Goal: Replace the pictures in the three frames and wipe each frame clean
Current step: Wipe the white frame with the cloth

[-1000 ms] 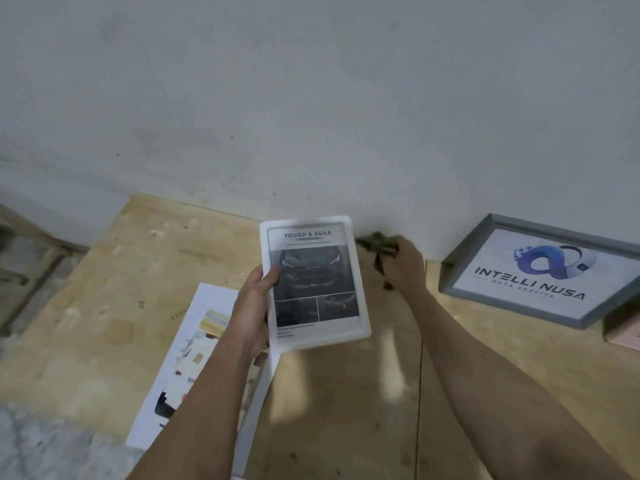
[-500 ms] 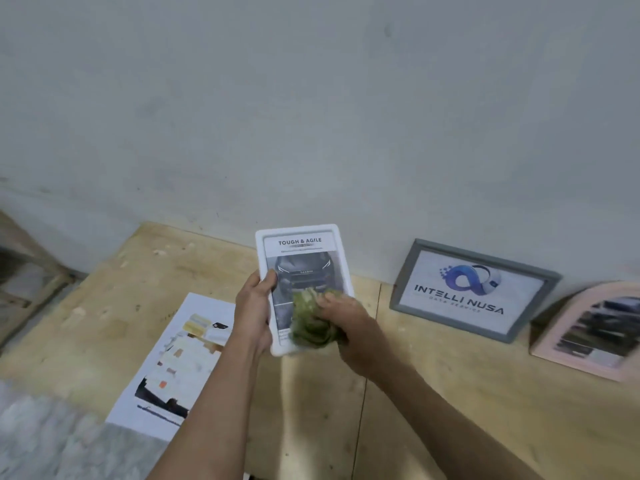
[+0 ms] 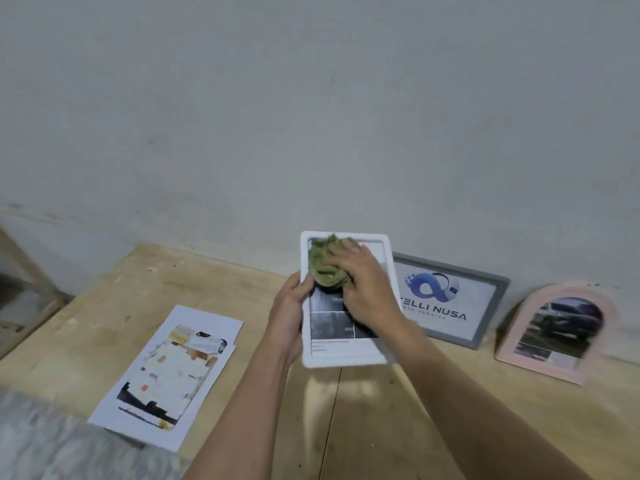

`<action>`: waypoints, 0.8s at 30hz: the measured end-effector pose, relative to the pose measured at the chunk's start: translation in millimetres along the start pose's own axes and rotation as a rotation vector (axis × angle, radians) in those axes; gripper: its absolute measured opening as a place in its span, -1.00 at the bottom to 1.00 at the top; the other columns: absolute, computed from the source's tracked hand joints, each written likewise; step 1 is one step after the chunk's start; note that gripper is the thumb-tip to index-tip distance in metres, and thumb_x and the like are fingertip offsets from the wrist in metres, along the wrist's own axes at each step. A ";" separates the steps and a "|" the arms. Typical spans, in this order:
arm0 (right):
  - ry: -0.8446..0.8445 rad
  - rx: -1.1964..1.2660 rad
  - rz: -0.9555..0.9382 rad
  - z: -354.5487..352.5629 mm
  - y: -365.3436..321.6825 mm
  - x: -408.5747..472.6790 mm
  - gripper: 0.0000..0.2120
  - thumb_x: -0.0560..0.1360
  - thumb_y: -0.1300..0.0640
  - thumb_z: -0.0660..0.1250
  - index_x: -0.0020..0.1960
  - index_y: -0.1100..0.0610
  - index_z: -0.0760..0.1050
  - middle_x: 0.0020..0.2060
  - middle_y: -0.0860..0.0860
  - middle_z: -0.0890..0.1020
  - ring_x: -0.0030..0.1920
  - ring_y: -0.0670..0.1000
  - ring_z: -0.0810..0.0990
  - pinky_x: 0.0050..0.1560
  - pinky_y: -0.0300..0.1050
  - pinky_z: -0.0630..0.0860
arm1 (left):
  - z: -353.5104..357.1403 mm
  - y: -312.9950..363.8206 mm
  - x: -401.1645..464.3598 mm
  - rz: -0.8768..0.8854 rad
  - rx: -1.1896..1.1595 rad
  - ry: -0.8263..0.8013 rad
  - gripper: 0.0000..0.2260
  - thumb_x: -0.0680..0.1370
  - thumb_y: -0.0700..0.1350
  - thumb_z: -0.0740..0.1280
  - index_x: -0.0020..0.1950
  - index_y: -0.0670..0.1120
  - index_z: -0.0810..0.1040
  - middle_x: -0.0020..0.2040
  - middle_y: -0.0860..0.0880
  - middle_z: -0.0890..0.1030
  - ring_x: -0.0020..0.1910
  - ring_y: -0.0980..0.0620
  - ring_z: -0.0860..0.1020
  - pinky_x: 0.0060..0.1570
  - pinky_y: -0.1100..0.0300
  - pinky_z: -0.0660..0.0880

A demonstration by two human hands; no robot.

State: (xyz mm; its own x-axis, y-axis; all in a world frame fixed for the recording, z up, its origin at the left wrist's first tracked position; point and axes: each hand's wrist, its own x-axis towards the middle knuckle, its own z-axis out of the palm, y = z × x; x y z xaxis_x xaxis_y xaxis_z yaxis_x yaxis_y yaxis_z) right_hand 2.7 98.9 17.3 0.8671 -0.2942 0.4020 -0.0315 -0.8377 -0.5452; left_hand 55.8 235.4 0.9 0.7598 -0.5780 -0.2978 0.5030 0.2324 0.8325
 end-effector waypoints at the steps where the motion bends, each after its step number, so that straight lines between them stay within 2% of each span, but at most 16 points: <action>1: -0.032 0.038 -0.023 11.0 -4.9 -17.4 -0.36 0.23 0.53 0.20 0.21 0.11 0.58 0.35 0.00 0.50 0.46 -0.03 0.26 0.51 -0.02 0.05 | 1.3 0.8 1.4 0.019 -0.033 0.023 -0.82 0.64 -0.15 0.28 0.19 -0.17 0.59 0.03 -0.23 0.69 -0.08 -0.15 0.68 0.01 -0.05 0.59; 3: -0.121 0.135 -0.075 24.0 -15.7 -53.8 -0.40 0.19 0.48 0.17 0.13 0.11 0.60 0.32 -0.04 0.53 0.46 -0.13 0.24 0.50 -0.11 0.01 | -3.1 7.1 4.2 0.058 -0.048 0.088 -0.84 0.65 -0.15 0.27 0.13 -0.17 0.59 0.01 -0.24 0.68 -0.10 -0.15 0.66 -0.02 -0.01 0.59; 5: -0.282 0.191 -0.101 25.4 -22.0 -82.4 -0.38 0.20 0.43 0.12 0.14 0.07 0.61 0.31 -0.07 0.55 0.45 -0.23 0.24 0.51 -0.19 -0.01 | -12.4 12.2 6.8 0.086 0.003 0.138 -0.81 0.65 -0.12 0.26 0.15 -0.18 0.60 0.01 -0.23 0.69 -0.10 -0.16 0.65 -0.11 0.04 0.61; 7: -0.429 0.345 0.013 15.9 -19.2 -94.3 -0.45 0.27 0.41 0.12 0.11 0.06 0.62 0.20 -0.06 0.63 0.33 -0.28 0.40 0.45 -0.20 0.20 | -18.1 13.4 4.4 0.087 0.072 0.152 -0.80 0.66 -0.10 0.26 0.15 -0.17 0.61 -0.01 -0.19 0.70 -0.13 -0.13 0.67 -0.19 0.06 0.61; 8: -0.482 0.479 0.117 6.1 -19.2 -92.6 -0.55 0.36 0.39 0.15 0.07 0.05 0.64 0.09 -0.03 0.68 0.22 -0.19 0.55 0.35 -0.10 0.37 | -19.2 11.0 2.0 0.080 0.093 0.149 -0.80 0.66 -0.09 0.26 0.13 -0.16 0.61 -0.03 -0.17 0.71 -0.15 -0.11 0.68 -0.21 0.07 0.61; 9: -0.484 0.592 0.215 -4.4 -18.3 -86.5 -0.64 0.45 0.36 0.20 0.04 0.03 0.65 0.00 -0.01 0.70 0.10 -0.06 0.64 0.22 0.02 0.51 | -20.2 7.8 -0.5 0.071 0.103 0.145 -0.81 0.67 -0.10 0.25 0.13 -0.16 0.60 -0.04 -0.15 0.72 -0.17 -0.07 0.70 -0.24 0.10 0.61; 10: -0.412 0.671 0.301 -15.4 -17.1 -76.4 -0.66 0.50 0.36 0.24 0.02 -0.01 0.65 -0.05 0.00 0.71 0.03 0.02 0.68 0.12 0.08 0.57 | -19.2 4.6 -4.3 0.064 0.099 0.126 -0.81 0.67 -0.11 0.24 0.14 -0.16 0.60 -0.06 -0.11 0.73 -0.19 -0.01 0.71 -0.29 0.15 0.61; 11: -0.273 0.691 0.359 -26.3 -13.1 -62.3 -0.62 0.52 0.39 0.25 0.02 -0.05 0.65 -0.06 -0.03 0.71 0.03 0.03 0.68 0.09 0.01 0.60 | -18.1 1.2 -6.9 0.055 0.082 0.103 -0.81 0.68 -0.11 0.23 0.15 -0.15 0.59 -0.10 -0.05 0.74 -0.22 0.06 0.72 -0.34 0.21 0.60; 13: 0.049 0.571 0.345 -46.2 -7.8 -29.7 -0.51 0.51 0.44 0.22 0.06 -0.12 0.64 0.04 -0.11 0.68 0.13 -0.10 0.60 0.13 -0.24 0.52 | -12.9 -4.0 -10.5 0.039 0.050 0.050 -0.83 0.68 -0.09 0.23 0.11 -0.12 0.59 -0.16 0.03 0.73 -0.25 0.11 0.70 -0.36 0.23 0.58; 14: 0.144 0.456 0.276 -52.1 -8.9 -14.4 -0.46 0.48 0.48 0.20 0.13 -0.10 0.62 0.12 -0.12 0.64 0.20 -0.16 0.54 0.22 -0.27 0.45 | -7.2 -3.9 -11.3 0.031 0.042 0.020 -0.83 0.67 -0.08 0.24 0.10 -0.11 0.59 -0.13 0.00 0.73 -0.22 0.06 0.71 -0.32 0.17 0.60; 15: 0.167 0.335 0.183 -53.5 -11.6 -1.5 -0.41 0.42 0.52 0.17 0.20 -0.04 0.59 0.21 -0.09 0.60 0.28 -0.16 0.47 0.34 -0.23 0.35 | -0.7 -2.0 -11.5 0.022 0.034 -0.001 -0.83 0.66 -0.06 0.26 0.10 -0.11 0.59 -0.08 -0.06 0.73 -0.18 -0.01 0.71 -0.25 0.10 0.62; 17: 0.081 0.114 0.006 -39.0 -13.6 7.6 -0.34 0.31 0.50 0.12 0.28 0.05 0.55 0.35 -0.02 0.50 0.40 -0.07 0.34 0.48 -0.07 0.13 | 12.8 3.2 -9.6 0.009 -0.020 0.002 -0.85 0.64 -0.08 0.30 0.09 -0.12 0.59 -0.07 -0.15 0.71 -0.16 -0.12 0.70 -0.18 0.00 0.63; 18: 0.015 0.051 -0.052 -25.0 -13.6 3.4 -0.33 0.27 0.47 0.13 0.28 0.07 0.55 0.38 -0.03 0.46 0.43 -0.03 0.32 0.50 0.00 0.10 | 16.4 5.4 -6.7 0.016 -0.067 0.022 -0.88 0.62 -0.10 0.32 0.07 -0.12 0.58 -0.09 -0.18 0.69 -0.17 -0.14 0.68 -0.13 -0.02 0.62; 20: -0.080 0.085 -0.090 -0.2 -16.5 -19.2 -0.37 0.23 0.45 0.14 0.22 0.09 0.58 0.39 -0.06 0.44 0.45 -0.06 0.30 0.51 0.04 0.09 | 15.8 10.0 -0.3 0.049 -0.112 0.079 -0.90 0.61 -0.11 0.33 0.05 -0.12 0.58 -0.05 -0.23 0.67 -0.10 -0.17 0.65 0.04 -0.14 0.57; 22: -0.196 0.175 -0.070 15.8 -16.2 -47.0 -0.47 0.24 0.35 0.13 0.11 0.10 0.63 0.31 -0.04 0.54 0.43 -0.13 0.32 0.52 -0.03 0.06 | 4.2 14.4 5.3 0.075 -0.082 0.156 -0.87 0.63 -0.11 0.30 0.08 -0.14 0.59 0.03 -0.27 0.68 -0.01 -0.21 0.64 0.17 -0.26 0.52; 24: -0.357 0.248 -0.020 21.1 -14.7 -70.3 -0.52 0.28 0.34 0.13 0.05 0.06 0.65 0.21 -0.06 0.62 0.39 -0.12 0.41 0.52 -0.08 0.13 | -7.4 15.8 7.4 0.089 -0.001 0.221 -0.83 0.65 -0.10 0.28 0.09 -0.17 0.60 0.09 -0.30 0.68 -0.03 -0.22 0.64 0.13 -0.28 0.54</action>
State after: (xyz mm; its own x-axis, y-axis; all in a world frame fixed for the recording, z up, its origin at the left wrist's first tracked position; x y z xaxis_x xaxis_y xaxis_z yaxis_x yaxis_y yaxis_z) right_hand -47.4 141.6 -18.5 0.9853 -0.0650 0.1582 0.0695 -0.6932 -0.7174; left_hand 72.4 240.6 8.4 0.8728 -0.3700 -0.3182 0.4303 0.2758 0.8595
